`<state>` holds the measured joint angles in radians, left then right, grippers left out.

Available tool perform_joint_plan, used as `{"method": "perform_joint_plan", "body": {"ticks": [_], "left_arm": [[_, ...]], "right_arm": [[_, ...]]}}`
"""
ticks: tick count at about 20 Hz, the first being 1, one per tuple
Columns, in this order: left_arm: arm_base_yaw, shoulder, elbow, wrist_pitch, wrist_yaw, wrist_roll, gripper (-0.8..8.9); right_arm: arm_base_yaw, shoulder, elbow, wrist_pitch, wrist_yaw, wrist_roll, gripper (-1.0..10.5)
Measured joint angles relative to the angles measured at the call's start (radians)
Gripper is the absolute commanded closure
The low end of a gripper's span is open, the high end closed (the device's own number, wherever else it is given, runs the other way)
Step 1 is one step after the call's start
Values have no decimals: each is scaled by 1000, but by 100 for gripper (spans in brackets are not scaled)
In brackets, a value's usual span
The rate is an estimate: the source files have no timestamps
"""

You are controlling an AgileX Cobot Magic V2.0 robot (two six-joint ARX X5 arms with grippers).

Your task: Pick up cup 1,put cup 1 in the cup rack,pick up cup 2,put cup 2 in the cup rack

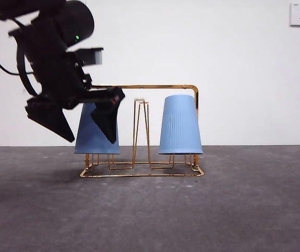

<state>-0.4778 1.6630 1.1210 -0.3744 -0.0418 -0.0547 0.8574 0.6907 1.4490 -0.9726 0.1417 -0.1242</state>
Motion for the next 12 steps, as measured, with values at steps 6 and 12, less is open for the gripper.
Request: {"method": "perform_joint_plan", "body": {"ticks": [6, 12], "left_arm": [[0, -93, 2, -185, 30, 0, 247], [0, -267, 2, -438, 199, -17, 248]], "right_arm": [[0, 0, 0, -1, 0, -3, 729], [0, 7, 0, -110, 5, 8, 729]]}}
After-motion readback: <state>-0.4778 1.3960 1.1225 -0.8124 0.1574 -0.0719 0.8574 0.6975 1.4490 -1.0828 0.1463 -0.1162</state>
